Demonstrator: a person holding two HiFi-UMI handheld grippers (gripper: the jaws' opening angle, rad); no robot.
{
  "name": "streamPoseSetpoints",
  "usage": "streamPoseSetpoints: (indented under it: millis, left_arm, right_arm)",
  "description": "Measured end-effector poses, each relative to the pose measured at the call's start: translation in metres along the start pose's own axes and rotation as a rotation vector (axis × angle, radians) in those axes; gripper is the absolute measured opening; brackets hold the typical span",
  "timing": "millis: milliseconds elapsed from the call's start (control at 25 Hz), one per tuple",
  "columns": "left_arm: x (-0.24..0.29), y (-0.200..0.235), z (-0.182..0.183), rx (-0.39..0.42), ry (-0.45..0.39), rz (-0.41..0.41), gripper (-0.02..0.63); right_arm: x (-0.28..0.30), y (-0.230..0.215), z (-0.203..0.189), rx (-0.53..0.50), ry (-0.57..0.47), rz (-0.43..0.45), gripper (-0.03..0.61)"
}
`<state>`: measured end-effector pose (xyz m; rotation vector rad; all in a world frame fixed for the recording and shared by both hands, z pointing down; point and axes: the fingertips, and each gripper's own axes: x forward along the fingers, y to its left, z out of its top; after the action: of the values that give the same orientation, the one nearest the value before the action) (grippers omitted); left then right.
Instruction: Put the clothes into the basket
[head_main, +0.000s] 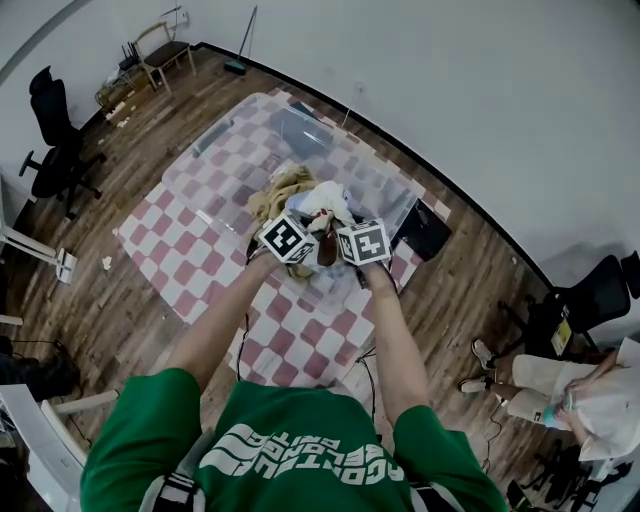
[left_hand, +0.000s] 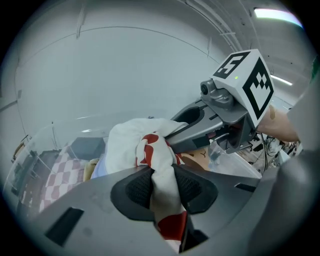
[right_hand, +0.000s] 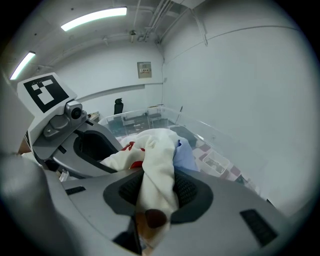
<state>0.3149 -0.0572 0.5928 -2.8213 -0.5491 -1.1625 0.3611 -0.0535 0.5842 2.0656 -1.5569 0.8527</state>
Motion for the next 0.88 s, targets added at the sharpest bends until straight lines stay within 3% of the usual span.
streamPoseSetpoints:
  millis: [600,880]
  left_arm:
    - [0.052,0.060,-0.019,0.027,0.153,-0.030,0.098]
    - [0.065,0.071,-0.033,0.018,0.179,-0.044,0.103]
  right_arm:
    - [0.070,-0.026,-0.005,0.063,0.125,-0.022,0.121]
    - [0.092,-0.030,-0.014,0.066,0.156,-0.014,0.129]
